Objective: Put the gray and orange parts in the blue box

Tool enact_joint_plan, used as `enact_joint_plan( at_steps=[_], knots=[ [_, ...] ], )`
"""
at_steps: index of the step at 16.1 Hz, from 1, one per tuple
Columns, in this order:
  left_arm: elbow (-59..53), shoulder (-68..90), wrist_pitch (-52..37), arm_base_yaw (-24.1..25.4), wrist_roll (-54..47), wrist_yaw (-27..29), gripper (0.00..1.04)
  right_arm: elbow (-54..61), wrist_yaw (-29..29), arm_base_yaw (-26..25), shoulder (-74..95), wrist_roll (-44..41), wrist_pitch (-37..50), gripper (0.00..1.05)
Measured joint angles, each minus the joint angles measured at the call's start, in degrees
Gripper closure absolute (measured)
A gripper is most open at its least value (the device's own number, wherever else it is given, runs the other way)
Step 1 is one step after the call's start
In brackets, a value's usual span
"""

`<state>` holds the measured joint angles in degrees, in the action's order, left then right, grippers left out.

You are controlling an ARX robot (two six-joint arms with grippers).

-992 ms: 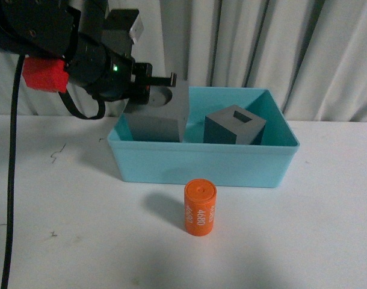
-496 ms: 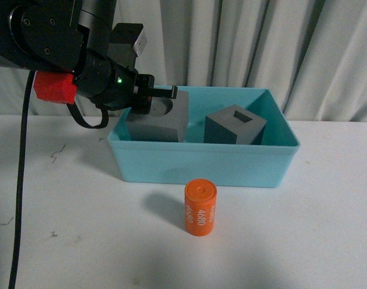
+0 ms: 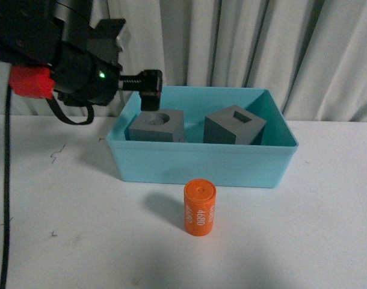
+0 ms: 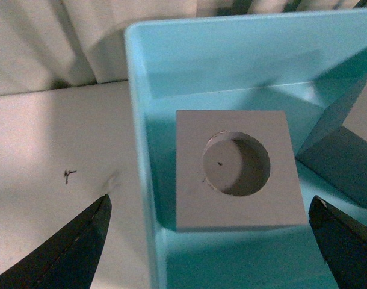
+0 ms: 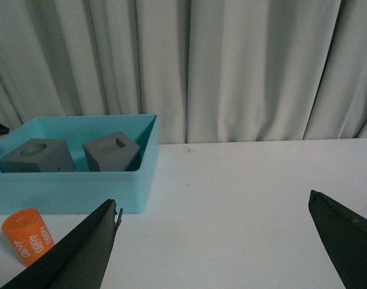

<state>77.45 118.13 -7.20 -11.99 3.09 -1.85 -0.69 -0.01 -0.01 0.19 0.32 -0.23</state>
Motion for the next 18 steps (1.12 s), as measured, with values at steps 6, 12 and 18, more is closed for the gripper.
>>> enact_joint_plan(
  at_steps=[6,12,18],
  knots=[
    [-27.4,-41.4,11.3,23.6,8.3,-20.6,0.07,0.0,0.0,0.0,0.0,0.0,0.0,0.06],
    [-44.3,-57.2,24.1,44.2,-6.6,-33.5,0.07,0.0,0.0,0.0,0.0,0.0,0.0,0.06],
    [-68.5,-71.4,-29.7,33.0,-3.5,-19.6,0.58,0.0,0.0,0.0,0.0,0.0,0.0,0.06]
  ],
)
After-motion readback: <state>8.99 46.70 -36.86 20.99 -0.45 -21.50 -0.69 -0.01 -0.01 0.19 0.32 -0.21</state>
